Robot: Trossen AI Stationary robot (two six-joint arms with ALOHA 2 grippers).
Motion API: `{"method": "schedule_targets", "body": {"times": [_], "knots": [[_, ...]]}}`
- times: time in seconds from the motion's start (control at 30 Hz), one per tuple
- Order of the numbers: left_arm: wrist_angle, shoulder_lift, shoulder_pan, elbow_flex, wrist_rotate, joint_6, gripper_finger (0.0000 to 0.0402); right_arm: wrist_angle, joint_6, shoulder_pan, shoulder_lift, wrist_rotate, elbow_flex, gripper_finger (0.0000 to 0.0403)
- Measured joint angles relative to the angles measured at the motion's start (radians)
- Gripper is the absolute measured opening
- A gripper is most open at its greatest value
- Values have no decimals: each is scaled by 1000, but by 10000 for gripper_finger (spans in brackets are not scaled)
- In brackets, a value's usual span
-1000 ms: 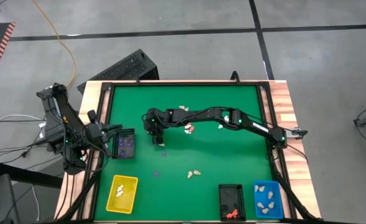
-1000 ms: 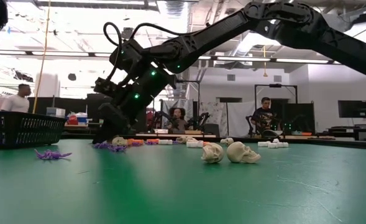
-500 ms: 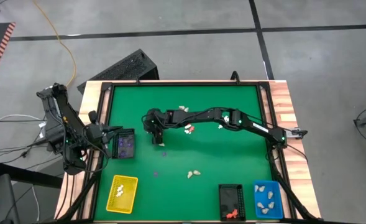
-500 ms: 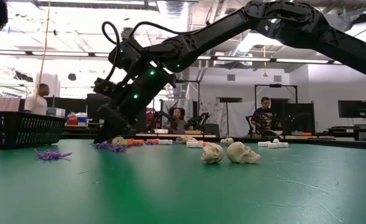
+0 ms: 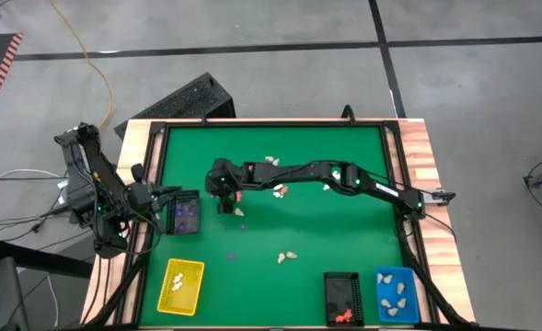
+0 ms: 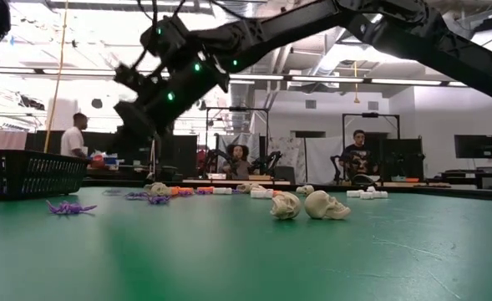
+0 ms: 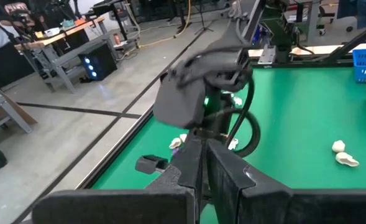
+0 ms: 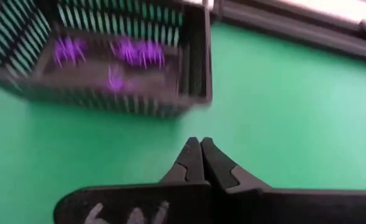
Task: Sort Halloween decoration
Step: Put the purple spider toy into the top black basket
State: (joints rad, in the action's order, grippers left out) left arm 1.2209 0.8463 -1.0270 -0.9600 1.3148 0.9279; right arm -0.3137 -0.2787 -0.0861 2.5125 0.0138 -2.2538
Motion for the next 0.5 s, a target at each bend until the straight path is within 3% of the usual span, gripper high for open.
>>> {"method": "schedule_targets", "body": {"times": [0.27,0.5], "knots": [[0,0,0,0,1,0,14,1,-52,43,-1,-2,-54,9],[0,0,0,0,8,0,14,-30,-39,32,16,-9,-48,107]]}}
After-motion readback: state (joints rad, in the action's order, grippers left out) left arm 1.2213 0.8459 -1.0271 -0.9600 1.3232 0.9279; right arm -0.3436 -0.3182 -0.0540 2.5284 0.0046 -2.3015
